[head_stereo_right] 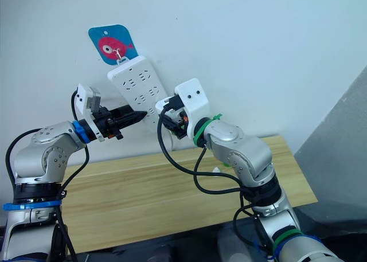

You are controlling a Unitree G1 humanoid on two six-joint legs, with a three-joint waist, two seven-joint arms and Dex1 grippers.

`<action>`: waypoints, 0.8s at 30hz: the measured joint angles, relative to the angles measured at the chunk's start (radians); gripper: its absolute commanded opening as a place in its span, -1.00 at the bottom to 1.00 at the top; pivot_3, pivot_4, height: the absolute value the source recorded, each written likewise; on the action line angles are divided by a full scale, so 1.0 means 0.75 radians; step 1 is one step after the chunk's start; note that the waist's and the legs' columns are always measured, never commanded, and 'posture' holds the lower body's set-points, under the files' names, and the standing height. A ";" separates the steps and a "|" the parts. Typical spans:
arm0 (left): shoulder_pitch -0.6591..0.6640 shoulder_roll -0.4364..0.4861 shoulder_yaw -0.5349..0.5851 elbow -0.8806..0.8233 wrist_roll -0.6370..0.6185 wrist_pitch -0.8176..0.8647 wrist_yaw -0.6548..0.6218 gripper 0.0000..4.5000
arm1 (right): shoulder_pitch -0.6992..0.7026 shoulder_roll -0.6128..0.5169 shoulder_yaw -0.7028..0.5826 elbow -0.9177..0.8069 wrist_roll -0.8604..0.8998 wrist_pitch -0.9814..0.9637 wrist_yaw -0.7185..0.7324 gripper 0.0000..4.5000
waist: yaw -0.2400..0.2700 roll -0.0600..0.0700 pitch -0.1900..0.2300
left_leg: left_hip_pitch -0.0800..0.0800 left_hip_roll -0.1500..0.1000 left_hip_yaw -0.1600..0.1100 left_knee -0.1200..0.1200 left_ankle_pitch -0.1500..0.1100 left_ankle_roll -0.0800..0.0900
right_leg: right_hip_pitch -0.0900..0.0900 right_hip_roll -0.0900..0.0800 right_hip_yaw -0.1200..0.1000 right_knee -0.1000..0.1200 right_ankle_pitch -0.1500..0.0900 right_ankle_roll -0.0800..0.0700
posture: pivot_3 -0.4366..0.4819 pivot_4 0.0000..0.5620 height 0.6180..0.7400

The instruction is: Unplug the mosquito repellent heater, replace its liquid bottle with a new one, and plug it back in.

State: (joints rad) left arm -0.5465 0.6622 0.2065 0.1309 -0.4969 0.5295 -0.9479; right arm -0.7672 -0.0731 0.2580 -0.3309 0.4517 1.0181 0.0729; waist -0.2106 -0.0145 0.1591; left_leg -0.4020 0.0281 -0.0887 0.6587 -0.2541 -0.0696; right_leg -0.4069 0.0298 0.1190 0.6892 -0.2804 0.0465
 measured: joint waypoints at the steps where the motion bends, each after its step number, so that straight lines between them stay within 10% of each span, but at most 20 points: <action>1: 0.001 -0.001 0.002 0.000 0.000 0.000 0.001 -0.41 | 0.000 0.005 0.000 0.002 -0.004 0.000 0.003 0.30 | -0.001 0.000 0.000 | 0.000 0.000 0.000 0.000 0.000 0.000 | 0.000 0.000 0.000 0.000 0.000 0.000 | -0.58 -0.53 0.94; 24: 0.004 -0.016 0.005 -0.009 -0.014 0.011 0.020 -0.41 | 0.064 0.055 0.002 -0.018 -0.149 -0.024 0.036 0.30 | -0.001 0.000 0.000 | 0.000 0.000 -0.001 0.000 0.000 0.000 | 0.000 0.000 -0.001 -0.001 -0.001 0.001 | -0.55 -0.52 0.94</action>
State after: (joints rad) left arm -0.5432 0.6499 0.2101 0.1238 -0.5077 0.5378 -0.9331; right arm -0.7193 -0.0318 0.2599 -0.3442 0.3401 1.0000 0.1002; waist -0.2111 -0.0144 0.1592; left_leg -0.4024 0.0278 -0.0895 0.6586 -0.2542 -0.0697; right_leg -0.4068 0.0295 0.1184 0.6887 -0.2808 0.0473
